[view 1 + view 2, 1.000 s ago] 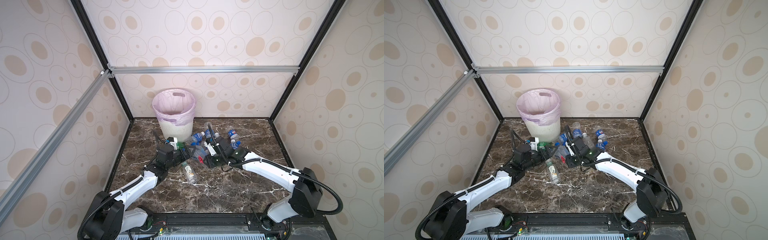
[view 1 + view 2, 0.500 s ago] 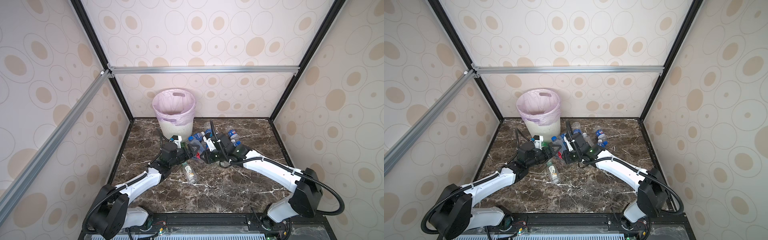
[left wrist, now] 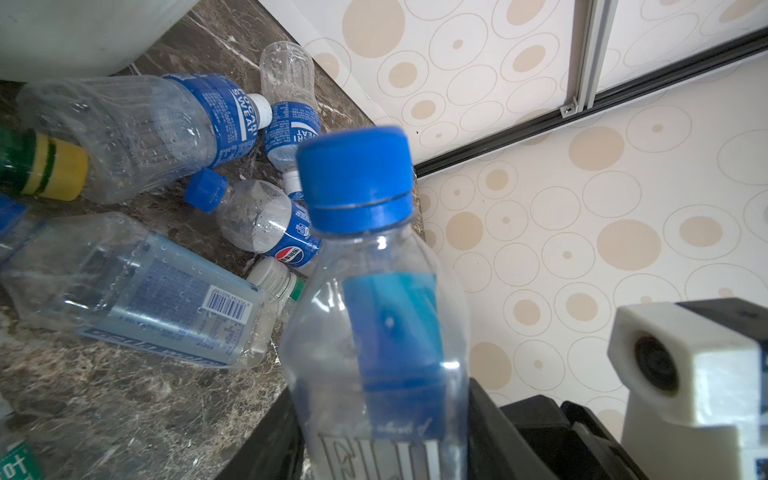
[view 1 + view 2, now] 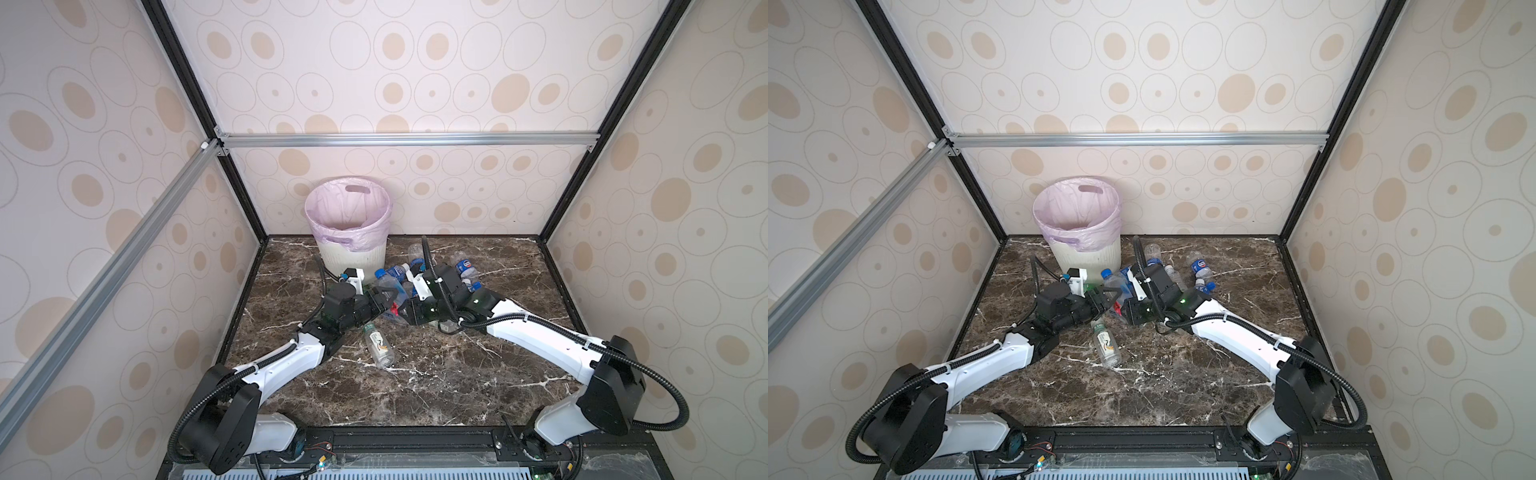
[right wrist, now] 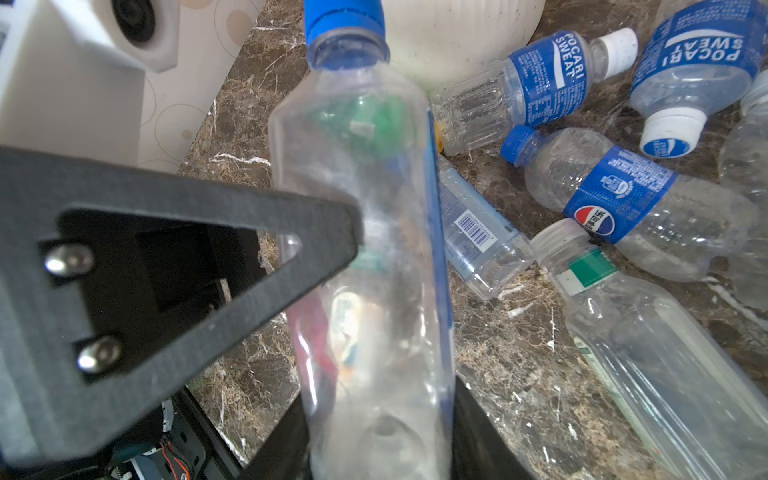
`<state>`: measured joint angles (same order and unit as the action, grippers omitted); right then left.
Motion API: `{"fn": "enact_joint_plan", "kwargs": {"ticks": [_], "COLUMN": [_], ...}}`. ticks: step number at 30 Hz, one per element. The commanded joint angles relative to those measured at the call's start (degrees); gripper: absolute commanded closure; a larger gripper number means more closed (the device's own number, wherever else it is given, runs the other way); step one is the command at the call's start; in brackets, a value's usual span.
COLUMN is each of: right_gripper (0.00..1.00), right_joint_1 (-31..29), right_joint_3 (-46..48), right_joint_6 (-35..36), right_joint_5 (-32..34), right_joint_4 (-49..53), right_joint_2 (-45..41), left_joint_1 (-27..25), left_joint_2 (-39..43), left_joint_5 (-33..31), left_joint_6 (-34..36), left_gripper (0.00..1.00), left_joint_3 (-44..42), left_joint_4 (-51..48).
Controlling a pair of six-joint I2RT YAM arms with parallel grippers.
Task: Throw the plastic bottles in the bin
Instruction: 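Lift the blue-cap bottle with right gripper toward the left gripper, then close left gripper on the blue cap while right gripper opens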
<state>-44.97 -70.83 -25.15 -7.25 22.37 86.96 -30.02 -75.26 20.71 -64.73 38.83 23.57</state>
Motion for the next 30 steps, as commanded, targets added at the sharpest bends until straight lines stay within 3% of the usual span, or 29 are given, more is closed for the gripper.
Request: {"fn": "enact_joint_plan", "kwargs": {"ticks": [1,14,24,30], "right_gripper": [0.45,0.22,0.01,0.0], "right_joint_1": [0.0,0.1,0.1,0.1], "right_joint_3": [0.0,0.2,-2.7,-5.6], "right_joint_6": [-0.1,0.7,4.4,6.7], "right_joint_5": [-0.6,2.1,5.0,5.7], "right_joint_4": [-1.4,-1.5,-5.2,-9.3], "right_joint_2": [-1.9,-5.4,-8.0,-8.4], "left_joint_1": [-0.3,-0.1,1.6,2.8], "left_joint_2": [0.2,2.9,5.6,5.3], "left_joint_5": [-0.3,-5.6,-10.7,-12.9], "left_joint_6": [-0.4,4.6,13.6,19.0], "left_gripper": [0.49,0.51,0.51,0.51], "left_joint_3": [2.1,6.1,17.0,25.2], "left_joint_4": [1.3,-9.7,-22.3,-27.9]}}
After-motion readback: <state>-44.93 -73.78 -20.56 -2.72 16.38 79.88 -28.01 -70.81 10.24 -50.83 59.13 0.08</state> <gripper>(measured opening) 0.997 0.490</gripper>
